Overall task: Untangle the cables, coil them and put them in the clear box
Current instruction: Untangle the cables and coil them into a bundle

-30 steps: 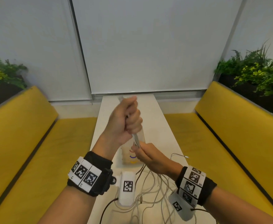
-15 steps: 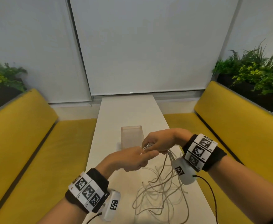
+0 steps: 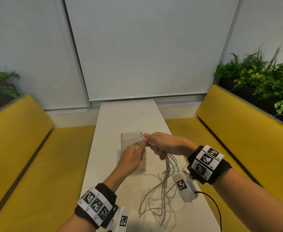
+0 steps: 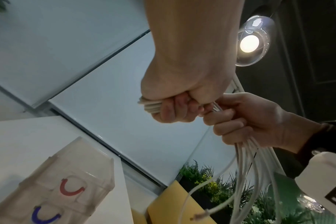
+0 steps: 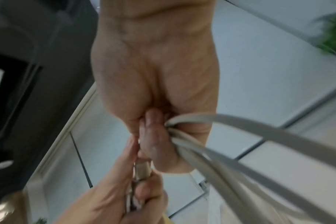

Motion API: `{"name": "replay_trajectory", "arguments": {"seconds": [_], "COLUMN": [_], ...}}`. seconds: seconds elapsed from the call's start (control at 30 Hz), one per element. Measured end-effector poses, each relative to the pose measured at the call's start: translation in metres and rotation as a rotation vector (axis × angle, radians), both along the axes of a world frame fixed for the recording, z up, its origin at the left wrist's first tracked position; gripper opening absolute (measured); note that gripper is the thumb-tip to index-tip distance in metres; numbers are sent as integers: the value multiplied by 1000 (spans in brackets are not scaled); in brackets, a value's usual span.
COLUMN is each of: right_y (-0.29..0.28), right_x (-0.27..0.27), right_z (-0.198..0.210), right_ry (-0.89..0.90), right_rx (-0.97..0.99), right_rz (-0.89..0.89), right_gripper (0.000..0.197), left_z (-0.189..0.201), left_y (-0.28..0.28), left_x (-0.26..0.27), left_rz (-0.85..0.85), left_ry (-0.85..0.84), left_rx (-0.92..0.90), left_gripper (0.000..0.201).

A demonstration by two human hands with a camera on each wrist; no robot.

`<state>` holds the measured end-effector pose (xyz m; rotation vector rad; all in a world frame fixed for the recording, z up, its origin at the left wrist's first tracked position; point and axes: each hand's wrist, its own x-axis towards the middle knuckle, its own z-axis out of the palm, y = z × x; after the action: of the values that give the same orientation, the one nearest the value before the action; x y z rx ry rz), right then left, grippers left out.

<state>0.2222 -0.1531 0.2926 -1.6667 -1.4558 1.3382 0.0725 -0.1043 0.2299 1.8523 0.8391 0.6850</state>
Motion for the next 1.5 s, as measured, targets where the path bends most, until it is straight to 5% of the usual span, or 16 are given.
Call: {"name": "replay_trajectory", "arguments": {"seconds": [0.23,0.37,0.47,0.63,0.9,1.1,1.3,1.5], "right_y": [-6,-4,-10,-20,-33,-31,-23,-8], "right_x": [-12,-39,-47,-52,-65,-50,-45,-24], "right_z": [-7,-25,-35,-33,-52,-58,-55,-48], "right_ry": [123,-270,-296,-288,-577,-244,-225,-31], "right_rx": [88,391,489,584,603,564,531,302], "right_rz": [-94,-210,-203,-213,-86,65,154,154], "right_gripper": [44,48,40,34,23,17,19,47], "left_z": [6,13,22,41,63,63,64,77], "left_y": [0,1,8,7,9,6,4,6], "left_x": [9,23,23,19,11,10,8,-9], "left_rz": [133,212,317,244,120,22,-116,-392], "left_ry": [-147,-264,-352,-381,-541,-506,-569,-482], "left_rx": [-235,-353,-438,-391,-419,-388,-460,-560], "left_gripper": [54,72,75,70,61,64,63,58]}}
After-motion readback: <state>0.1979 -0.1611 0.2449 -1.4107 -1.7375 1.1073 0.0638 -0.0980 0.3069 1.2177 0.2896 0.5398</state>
